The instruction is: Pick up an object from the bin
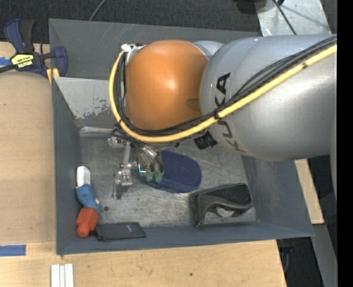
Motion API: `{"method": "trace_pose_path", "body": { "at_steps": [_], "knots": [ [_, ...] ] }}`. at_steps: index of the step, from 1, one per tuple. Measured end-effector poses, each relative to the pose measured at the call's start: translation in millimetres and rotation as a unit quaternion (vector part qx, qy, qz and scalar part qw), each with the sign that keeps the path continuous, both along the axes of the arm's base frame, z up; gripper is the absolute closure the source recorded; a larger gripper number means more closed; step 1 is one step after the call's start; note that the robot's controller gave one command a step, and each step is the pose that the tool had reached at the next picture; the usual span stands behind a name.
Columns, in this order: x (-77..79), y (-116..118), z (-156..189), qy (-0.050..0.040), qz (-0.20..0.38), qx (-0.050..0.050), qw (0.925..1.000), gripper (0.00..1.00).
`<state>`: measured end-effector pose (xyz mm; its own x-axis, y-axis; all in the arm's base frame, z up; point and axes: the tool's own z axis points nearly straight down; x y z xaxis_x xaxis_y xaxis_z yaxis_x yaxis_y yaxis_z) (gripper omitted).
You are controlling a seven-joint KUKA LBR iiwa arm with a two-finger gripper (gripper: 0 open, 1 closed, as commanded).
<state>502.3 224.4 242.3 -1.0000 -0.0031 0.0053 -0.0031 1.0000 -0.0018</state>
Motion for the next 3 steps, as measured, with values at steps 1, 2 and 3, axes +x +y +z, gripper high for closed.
{"method": "trace_pose_path", "body": {
  "at_steps": [1,2,3],
  "knots": [
    [123.8,-49.5,-57.9,-0.0053,-0.082,0.000,0.9966,0.00],
    [57.3,-139.3,-167.9,-0.0082,0.070,0.004,0.9975,0.00],
    [59.7,-139.0,-166.0,-0.0121,0.070,0.004,0.9975,1.00]
  ]
}}
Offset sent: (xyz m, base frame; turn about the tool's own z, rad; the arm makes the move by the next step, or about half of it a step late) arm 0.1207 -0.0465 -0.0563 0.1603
